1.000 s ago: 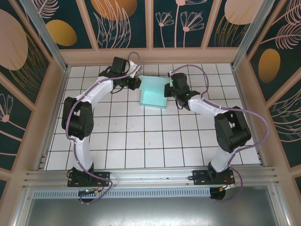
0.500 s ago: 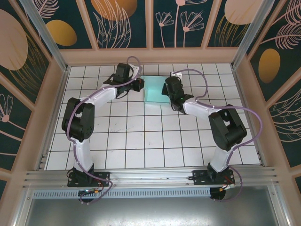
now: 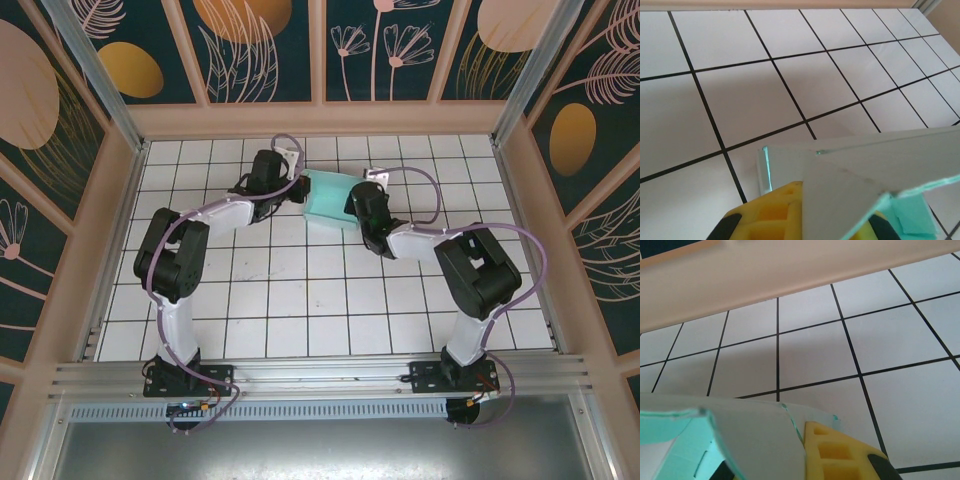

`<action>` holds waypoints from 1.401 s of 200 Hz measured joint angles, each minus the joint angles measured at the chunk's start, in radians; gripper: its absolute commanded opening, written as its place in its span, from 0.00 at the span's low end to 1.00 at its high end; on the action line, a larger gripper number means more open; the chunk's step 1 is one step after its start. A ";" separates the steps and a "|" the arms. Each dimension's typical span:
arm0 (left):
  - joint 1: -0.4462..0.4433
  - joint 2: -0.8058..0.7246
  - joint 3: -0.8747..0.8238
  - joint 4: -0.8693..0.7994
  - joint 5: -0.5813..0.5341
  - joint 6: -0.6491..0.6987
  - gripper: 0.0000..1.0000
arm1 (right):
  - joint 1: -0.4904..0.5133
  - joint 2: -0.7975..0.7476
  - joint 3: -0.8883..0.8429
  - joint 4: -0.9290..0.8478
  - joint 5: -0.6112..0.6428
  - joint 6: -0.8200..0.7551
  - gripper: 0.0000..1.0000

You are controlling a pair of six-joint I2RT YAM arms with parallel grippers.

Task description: Fold the paper box

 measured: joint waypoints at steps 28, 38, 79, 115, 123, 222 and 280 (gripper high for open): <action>-0.006 -0.008 -0.042 0.064 -0.013 0.000 0.00 | 0.002 0.000 -0.024 0.042 0.001 0.001 0.00; -0.008 -0.011 -0.053 0.080 -0.018 0.000 0.00 | 0.002 0.002 -0.024 0.050 0.003 0.003 0.00; -0.017 -0.013 -0.075 0.123 -0.034 0.000 0.00 | 0.005 0.013 -0.024 0.056 0.018 0.032 0.00; -0.019 -0.013 -0.090 0.148 -0.039 0.000 0.00 | 0.030 0.026 -0.024 0.059 0.082 0.057 0.00; -0.019 -0.013 -0.095 0.154 -0.039 0.000 0.00 | 0.040 0.034 -0.024 0.066 0.108 0.064 0.00; -0.021 -0.013 -0.133 0.216 -0.049 0.000 0.00 | 0.088 0.090 -0.056 0.203 0.238 0.135 0.00; -0.022 -0.013 -0.189 0.294 -0.051 0.000 0.00 | 0.105 0.137 -0.100 0.349 0.255 0.139 0.00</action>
